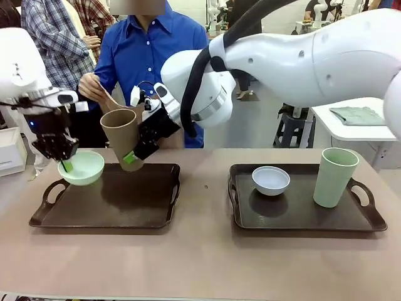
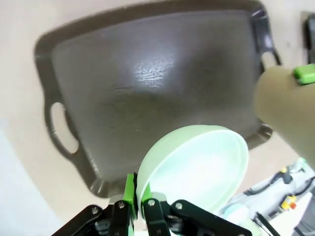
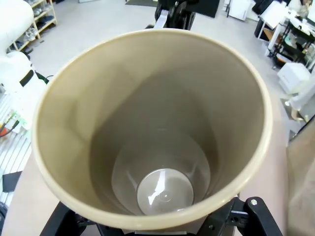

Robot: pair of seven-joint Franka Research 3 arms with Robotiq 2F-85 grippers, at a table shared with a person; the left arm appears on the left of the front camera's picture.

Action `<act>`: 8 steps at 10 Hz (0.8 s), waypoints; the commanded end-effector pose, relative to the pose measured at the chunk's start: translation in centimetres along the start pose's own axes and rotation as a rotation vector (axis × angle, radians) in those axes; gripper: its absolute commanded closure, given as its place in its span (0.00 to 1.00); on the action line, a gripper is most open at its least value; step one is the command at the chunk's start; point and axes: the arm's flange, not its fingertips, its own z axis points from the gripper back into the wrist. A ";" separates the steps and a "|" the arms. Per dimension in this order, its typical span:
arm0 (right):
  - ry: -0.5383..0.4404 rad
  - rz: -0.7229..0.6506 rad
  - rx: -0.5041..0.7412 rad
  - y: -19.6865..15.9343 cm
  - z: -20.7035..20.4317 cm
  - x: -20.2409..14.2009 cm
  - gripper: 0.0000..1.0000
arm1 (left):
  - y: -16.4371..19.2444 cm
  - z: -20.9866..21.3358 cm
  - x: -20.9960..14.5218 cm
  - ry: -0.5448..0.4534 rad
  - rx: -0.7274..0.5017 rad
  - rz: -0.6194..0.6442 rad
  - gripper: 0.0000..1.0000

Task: Set up a tray with a mat and arrange the tableware.
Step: Pick up the Picnic Bowl and Reusable plastic cup from the Handle tray in front of the human's position and hold them in the air.

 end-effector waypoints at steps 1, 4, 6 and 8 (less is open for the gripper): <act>0.003 -0.017 -0.031 2.0 0.7 0.9 0.79 | -0.6 2.8 -1.7 -0.042 0.037 0.030 1.00; 0.010 0.002 -0.083 3.7 3.6 3.7 0.79 | -0.9 6.9 -3.4 -0.123 0.053 0.046 1.00; -0.011 -0.015 -0.091 3.7 5.0 3.7 0.79 | -0.4 7.3 -3.1 -0.122 0.044 0.072 1.00; 0.013 0.021 -0.063 2.3 3.3 4.6 0.79 | -0.9 7.5 -3.4 -0.135 0.038 0.025 1.00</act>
